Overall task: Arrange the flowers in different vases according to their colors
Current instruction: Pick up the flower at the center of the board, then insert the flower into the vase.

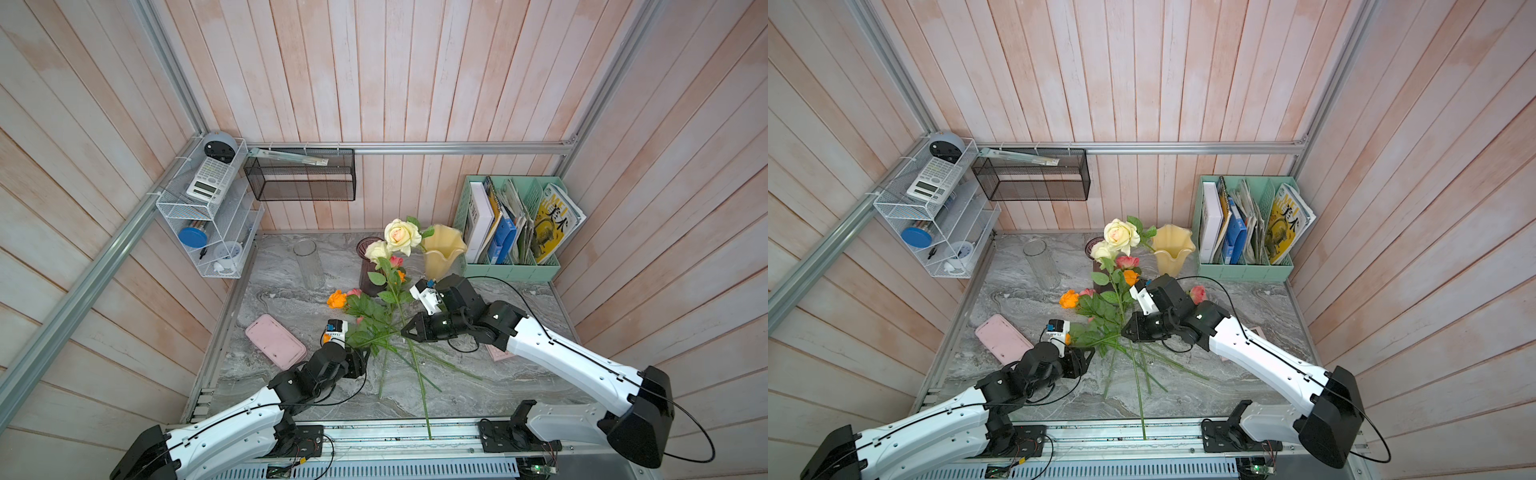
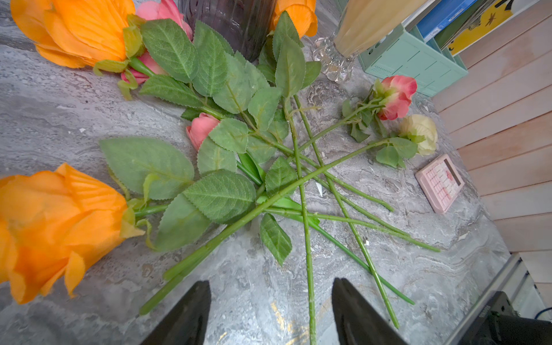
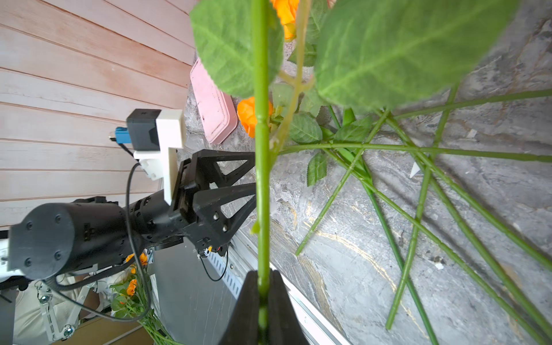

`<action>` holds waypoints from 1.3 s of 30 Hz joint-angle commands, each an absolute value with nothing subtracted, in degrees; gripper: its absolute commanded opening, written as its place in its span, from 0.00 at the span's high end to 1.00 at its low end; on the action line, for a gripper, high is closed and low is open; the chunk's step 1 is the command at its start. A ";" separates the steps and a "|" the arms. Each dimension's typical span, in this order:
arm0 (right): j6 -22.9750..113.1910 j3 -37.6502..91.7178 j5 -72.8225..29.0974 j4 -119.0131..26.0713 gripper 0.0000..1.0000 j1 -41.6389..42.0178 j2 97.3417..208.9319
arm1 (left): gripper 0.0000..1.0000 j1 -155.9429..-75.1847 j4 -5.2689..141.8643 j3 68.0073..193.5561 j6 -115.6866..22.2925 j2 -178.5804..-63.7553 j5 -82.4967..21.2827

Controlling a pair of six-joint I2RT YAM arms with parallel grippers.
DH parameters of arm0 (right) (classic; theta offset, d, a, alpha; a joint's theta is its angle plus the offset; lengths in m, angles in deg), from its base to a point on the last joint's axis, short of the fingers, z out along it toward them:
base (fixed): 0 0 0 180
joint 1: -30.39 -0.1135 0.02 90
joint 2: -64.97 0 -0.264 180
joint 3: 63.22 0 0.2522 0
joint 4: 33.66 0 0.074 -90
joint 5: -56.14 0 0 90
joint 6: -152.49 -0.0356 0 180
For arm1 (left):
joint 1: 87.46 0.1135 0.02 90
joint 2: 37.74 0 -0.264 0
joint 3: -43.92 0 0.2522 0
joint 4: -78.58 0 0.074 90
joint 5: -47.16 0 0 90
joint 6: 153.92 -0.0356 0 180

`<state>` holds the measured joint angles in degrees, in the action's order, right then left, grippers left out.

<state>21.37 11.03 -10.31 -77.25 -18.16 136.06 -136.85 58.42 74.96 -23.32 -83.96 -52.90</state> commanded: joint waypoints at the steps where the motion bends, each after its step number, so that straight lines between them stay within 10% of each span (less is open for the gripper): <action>1: 19.45 11.30 -13.13 -78.56 1.00 -20.22 133.96 | 0.30 -136.60 59.74 74.21 -23.38 -83.95 -52.31; 15: 27.15 30.16 -6.69 -79.22 1.00 -25.82 143.35 | 0.30 -136.58 61.21 74.22 -23.18 -85.82 -52.37; 31: 47.69 107.31 -8.02 -94.42 1.00 -17.34 171.86 | 0.31 -136.59 64.37 75.13 -23.75 -91.55 -52.68; 39: 55.00 91.47 -27.89 -80.67 1.00 -4.82 159.03 | 0.31 -136.59 66.80 74.26 -22.87 -92.51 -51.46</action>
<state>50.02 97.21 -18.35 -86.36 -8.13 162.01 -136.87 64.39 74.58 -23.14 -92.70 -52.25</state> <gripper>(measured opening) 0.106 0.695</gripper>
